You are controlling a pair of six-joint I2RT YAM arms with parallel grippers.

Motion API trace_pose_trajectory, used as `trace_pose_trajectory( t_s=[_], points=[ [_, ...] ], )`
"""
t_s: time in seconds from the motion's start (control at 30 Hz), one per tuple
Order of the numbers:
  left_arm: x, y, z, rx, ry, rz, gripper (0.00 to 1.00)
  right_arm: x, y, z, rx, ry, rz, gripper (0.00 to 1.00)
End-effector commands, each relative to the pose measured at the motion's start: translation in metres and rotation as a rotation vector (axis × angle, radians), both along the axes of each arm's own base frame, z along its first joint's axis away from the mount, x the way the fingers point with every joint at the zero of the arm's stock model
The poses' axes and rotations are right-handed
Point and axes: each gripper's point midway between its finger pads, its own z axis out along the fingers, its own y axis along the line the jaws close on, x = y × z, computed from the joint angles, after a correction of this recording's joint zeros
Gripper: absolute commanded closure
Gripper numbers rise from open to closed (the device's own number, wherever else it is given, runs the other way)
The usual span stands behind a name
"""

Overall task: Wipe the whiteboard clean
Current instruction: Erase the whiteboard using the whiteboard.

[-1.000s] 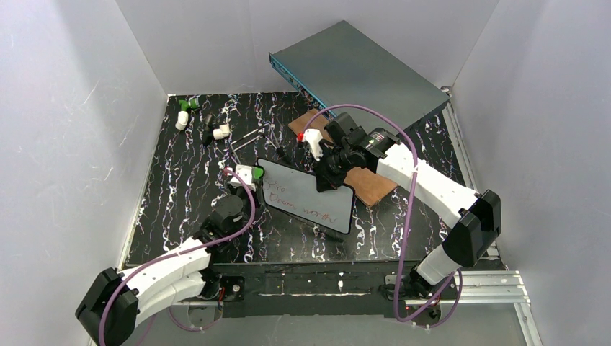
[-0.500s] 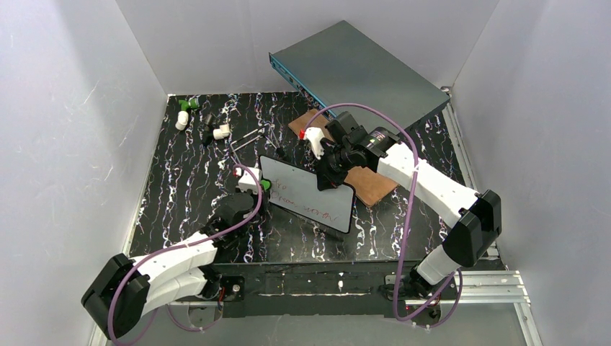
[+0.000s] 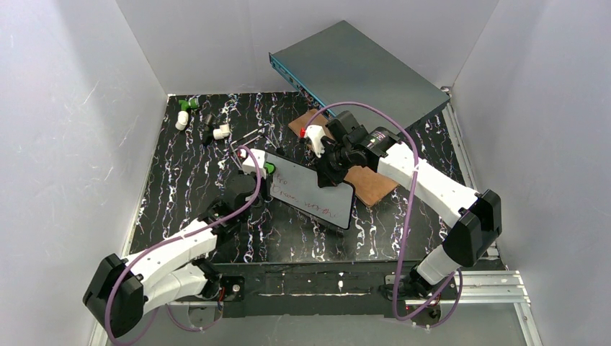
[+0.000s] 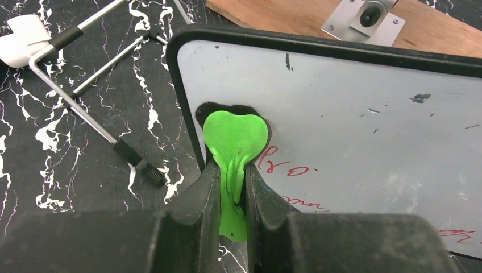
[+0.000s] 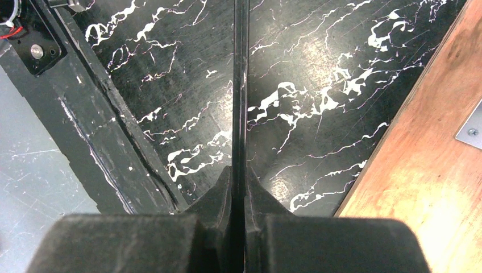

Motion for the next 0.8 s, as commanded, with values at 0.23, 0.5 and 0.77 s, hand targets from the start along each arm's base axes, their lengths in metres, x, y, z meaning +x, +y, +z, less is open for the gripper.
trace_pose_trajectory(
  t_s=[0.23, 0.5, 0.77],
  points=[
    [-0.009, 0.006, -0.054, 0.018, 0.107, 0.003, 1.0, -0.028, 0.016, 0.017, 0.11, 0.042, 0.132, 0.99],
    [-0.019, 0.008, -0.09, 0.037, 0.181, -0.007, 1.0, -0.03, 0.018, 0.015, 0.112, 0.059, 0.141, 0.99],
    [-0.001, 0.001, -0.024, 0.016, 0.063, -0.019, 1.0, -0.03, 0.018, 0.014, 0.111, 0.063, 0.143, 0.99]
  ],
)
